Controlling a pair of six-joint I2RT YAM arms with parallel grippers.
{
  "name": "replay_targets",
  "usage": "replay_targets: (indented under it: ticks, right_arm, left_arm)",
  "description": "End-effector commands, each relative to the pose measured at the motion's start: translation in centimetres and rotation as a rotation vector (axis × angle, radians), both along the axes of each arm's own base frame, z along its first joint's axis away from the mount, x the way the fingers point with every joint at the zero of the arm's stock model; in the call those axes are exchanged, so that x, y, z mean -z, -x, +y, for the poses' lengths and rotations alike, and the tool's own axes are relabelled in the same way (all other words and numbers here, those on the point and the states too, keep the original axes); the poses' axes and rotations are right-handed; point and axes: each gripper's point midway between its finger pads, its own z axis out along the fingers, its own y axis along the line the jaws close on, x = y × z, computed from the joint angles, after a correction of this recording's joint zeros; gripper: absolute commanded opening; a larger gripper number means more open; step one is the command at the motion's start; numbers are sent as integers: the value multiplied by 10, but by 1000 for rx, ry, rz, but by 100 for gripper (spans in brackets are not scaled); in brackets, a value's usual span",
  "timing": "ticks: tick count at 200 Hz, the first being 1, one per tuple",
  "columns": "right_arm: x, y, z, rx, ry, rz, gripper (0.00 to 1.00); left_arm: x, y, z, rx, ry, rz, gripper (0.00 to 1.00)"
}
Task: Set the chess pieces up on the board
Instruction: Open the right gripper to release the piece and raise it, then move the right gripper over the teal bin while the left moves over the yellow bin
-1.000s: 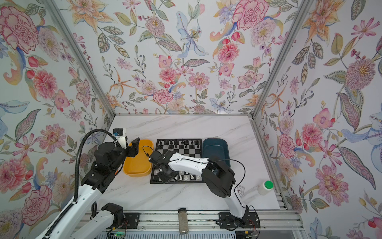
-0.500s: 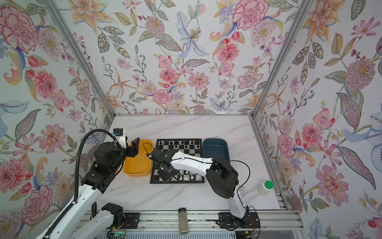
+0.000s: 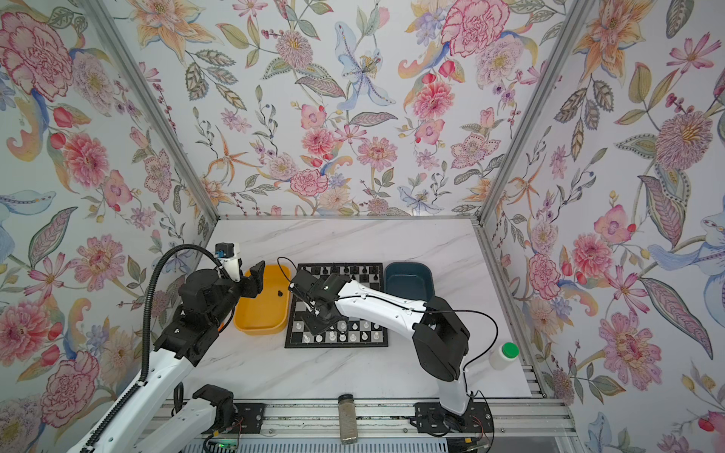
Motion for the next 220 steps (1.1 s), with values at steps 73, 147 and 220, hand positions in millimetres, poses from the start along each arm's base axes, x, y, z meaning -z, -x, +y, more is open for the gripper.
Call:
replay_targets:
  ticks: [73, 147, 220]
  right_arm:
    - [-81, -75, -113, 274, -28, -268, 33]
    - [-103, -118, -180, 496, -327, -370, 38]
    - [-83, -126, -209, 560, -488, -327, 37]
  left_arm:
    - [49, -22, 12, -94, -145, 226, 68]
    - [87, -35, 21, -122, -241, 417, 65]
    - [146, -50, 22, -83, -210, 615, 61]
